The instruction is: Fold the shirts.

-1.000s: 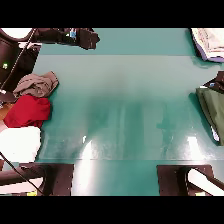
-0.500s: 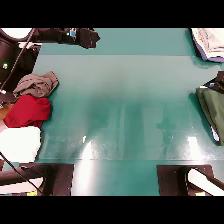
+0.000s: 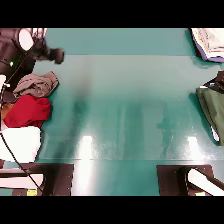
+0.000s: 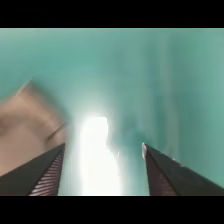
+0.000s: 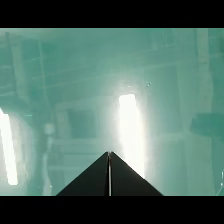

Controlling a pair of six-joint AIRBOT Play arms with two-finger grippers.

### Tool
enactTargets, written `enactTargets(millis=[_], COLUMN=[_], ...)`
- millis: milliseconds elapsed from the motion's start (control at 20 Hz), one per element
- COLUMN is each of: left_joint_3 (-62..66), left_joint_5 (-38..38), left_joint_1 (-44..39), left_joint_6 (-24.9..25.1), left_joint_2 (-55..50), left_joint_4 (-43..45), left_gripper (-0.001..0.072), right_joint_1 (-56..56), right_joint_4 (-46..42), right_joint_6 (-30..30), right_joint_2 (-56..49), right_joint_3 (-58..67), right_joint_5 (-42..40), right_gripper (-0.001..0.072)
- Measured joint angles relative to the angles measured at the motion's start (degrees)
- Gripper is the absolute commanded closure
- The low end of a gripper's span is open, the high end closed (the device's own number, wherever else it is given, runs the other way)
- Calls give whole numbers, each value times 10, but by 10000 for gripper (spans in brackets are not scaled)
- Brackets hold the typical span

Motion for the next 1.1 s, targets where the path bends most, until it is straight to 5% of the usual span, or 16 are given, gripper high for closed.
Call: enactTargets(millis=[350, 400, 500, 550, 800, 1100], left_joint_3=[-127, -132, -139, -141, -109, 12], left_joint_5=[103, 112, 126, 130, 111, 51], left_joint_1=[118, 123, 131, 133, 138, 139], left_joint_6=[-38, -39, -40, -40, -26, 87], left_joint_2=[-53, -62, -74, -78, -73, 30], left_joint_4=[20, 21, 21, 21, 14, -135], left_gripper=[124, 174, 587, 681, 682, 682], right_joint_1=[0, 0, 0, 0, 0, 0], right_joint_4=[0, 0, 0, 0, 0, 0], right_joint_6=[0, 0, 0, 0, 0, 1], right_joint_2=[0, 0, 0, 0, 0, 0], right_joint_3=[0, 0, 0, 0, 0, 0], right_joint_5=[0, 0, -3, -4, -8, 6], right_gripper=[686, 686, 686, 686, 686, 686])
